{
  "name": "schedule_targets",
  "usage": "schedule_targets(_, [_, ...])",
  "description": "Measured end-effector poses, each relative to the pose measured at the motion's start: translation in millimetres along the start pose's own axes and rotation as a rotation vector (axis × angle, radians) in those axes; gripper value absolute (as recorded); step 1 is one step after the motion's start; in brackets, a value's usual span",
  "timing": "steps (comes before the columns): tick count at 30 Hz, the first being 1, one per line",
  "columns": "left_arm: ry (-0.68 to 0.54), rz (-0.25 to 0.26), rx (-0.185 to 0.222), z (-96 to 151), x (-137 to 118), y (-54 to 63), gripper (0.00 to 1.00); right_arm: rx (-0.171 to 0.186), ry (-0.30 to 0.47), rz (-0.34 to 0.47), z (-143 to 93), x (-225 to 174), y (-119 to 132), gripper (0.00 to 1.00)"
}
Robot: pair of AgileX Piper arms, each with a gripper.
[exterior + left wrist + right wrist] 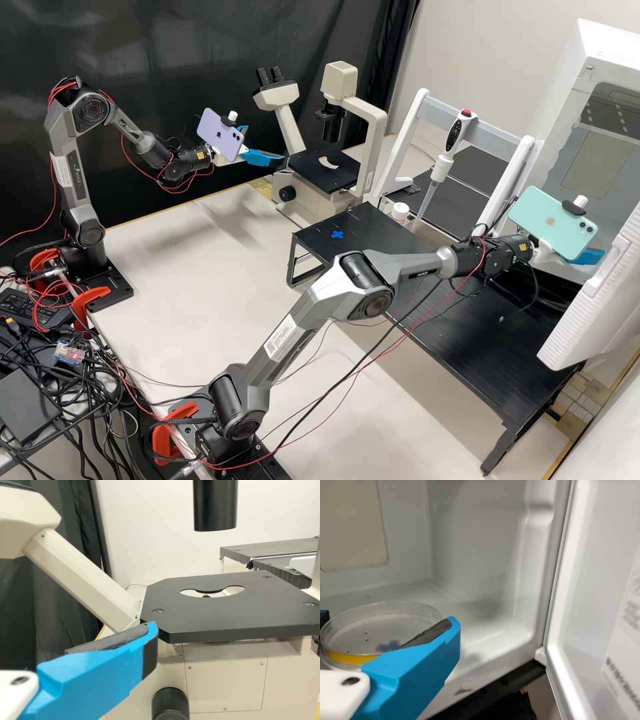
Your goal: Move the petri dish to the incubator
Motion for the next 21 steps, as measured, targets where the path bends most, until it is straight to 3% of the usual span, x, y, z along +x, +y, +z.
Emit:
schedule_targets(2, [0.000,0.000,0.000,0.0,0.0,0.0,1.00,-0.019,-0.026,-0.012,5.9,6.2,-4.5,0.00])
schedule_targets(8, [0.000,0.000,0.000,0.0,0.0,0.0,1.00,-0.010,-0.018,0.001,8.7,21.0,-9.7,0.00])
schedule_targets(19, [0.000,0.000,0.000,0.0,0.0,0.0,1.00,-0.033,-0.012,-0.007,7.9,31.6,-18.8,0.00])
schedule_targets(20, [0.000,0.000,0.000,0.0,0.0,0.0,1.00,-0.034,-0.011,-0.008,7.6,31.9,-19.5,1.00])
schedule_targets(21, [0.000,0.000,0.000,0.0,0.0,0.0,1.00,-0.036,-0.009,-0.007,7.4,32.8,-20.2,1.00])
